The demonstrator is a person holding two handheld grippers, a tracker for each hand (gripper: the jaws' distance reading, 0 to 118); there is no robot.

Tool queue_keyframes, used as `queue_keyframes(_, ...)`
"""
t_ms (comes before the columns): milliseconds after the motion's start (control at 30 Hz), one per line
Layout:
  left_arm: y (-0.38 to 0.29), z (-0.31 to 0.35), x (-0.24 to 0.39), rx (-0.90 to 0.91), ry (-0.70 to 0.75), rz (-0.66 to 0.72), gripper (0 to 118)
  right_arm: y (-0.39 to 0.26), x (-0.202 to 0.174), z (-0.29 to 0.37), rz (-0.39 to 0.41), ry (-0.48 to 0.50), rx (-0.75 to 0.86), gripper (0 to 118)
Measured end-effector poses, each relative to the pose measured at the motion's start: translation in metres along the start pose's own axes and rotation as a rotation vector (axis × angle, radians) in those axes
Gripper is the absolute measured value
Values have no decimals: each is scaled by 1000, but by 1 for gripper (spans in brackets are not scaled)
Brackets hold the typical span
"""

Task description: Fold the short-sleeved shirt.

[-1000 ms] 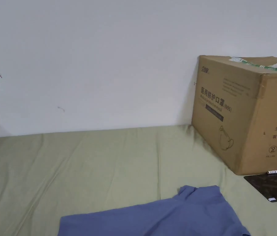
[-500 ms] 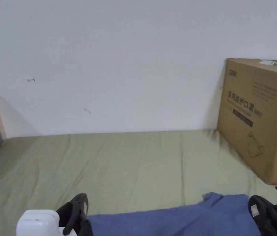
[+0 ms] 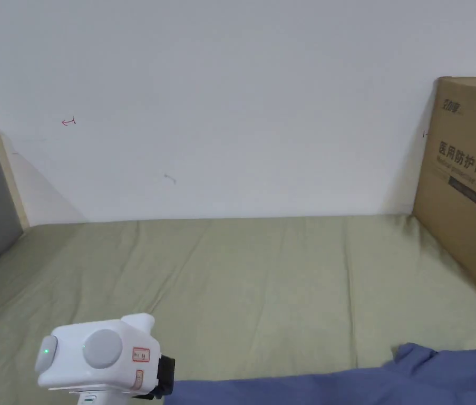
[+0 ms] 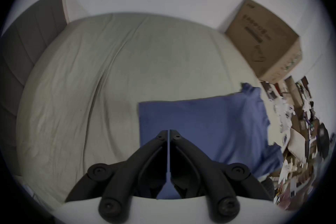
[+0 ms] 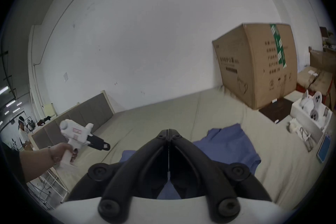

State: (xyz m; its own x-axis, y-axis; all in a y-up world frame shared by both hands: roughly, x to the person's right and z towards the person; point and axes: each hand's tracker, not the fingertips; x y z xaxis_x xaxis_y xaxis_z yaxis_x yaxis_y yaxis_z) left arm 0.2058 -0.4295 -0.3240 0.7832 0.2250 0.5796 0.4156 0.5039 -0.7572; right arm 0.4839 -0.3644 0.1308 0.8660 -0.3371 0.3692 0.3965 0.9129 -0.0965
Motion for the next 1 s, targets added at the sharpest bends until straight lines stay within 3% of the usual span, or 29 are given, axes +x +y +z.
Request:
queue_keyframes(33,5,-17,-7,-9,9,11,10,-4,3,-7,-2,-9,-26,0)
queue_keyframes(67,1,-26,-7,-12,28,13,32,-7,6,-13,-5,-15,-47,0)
queue_keyframes(100,4,-40,-11,-15,31,9,59,-13,9,-19,-10,-19,-67,0)
queue_keyframes(133,7,-54,-15,-27,33,4,94,-17,13,-25,-20,-19,-85,0)
queue_keyframes(167,8,-64,-18,-29,23,7,116,-21,16,-30,-32,-18,-104,0)
queue_keyframes(367,15,-114,-28,-31,58,-3,115,-36,24,-49,-43,-25,-186,0)
queue_keyframes(467,7,-140,-25,-117,-32,-31,118,-40,28,-50,-32,-31,-197,0)
queue_keyframes(533,-10,-155,-12,-118,87,-274,118,-41,28,-50,-32,-39,-207,0)
queue_keyframes(567,-16,-152,-6,-77,96,-310,118,-41,30,-49,-34,-45,-211,0)
queue_keyframes(600,-14,-150,-6,-51,108,-244,118,-40,33,-48,-41,-53,-214,0)
queue_keyframes(633,-11,-148,-6,-89,105,-182,117,-39,37,-44,-61,-53,-216,0)
queue_keyframes(700,-18,-131,1,-11,111,-224,89,-33,54,-40,-132,2,-241,0)
queue_keyframes(733,-20,-117,3,35,105,-257,67,-29,66,-40,-178,28,-250,0)
queue_keyframes(767,-24,-106,7,85,141,-286,25,-24,78,-40,-224,37,-256,0)
queue_keyframes(800,-26,-95,8,102,157,-297,1,-17,94,-44,-280,31,-266,0)
queue_keyframes(867,-30,-74,4,99,16,-237,1,-2,132,-62,-387,17,-279,0)
queue_keyframes(900,-31,-65,6,127,31,-224,1,5,151,-73,-408,18,-284,0)
queue_keyframes(1000,-31,-33,10,196,21,-218,1,28,189,-123,-333,-156,-358,0)
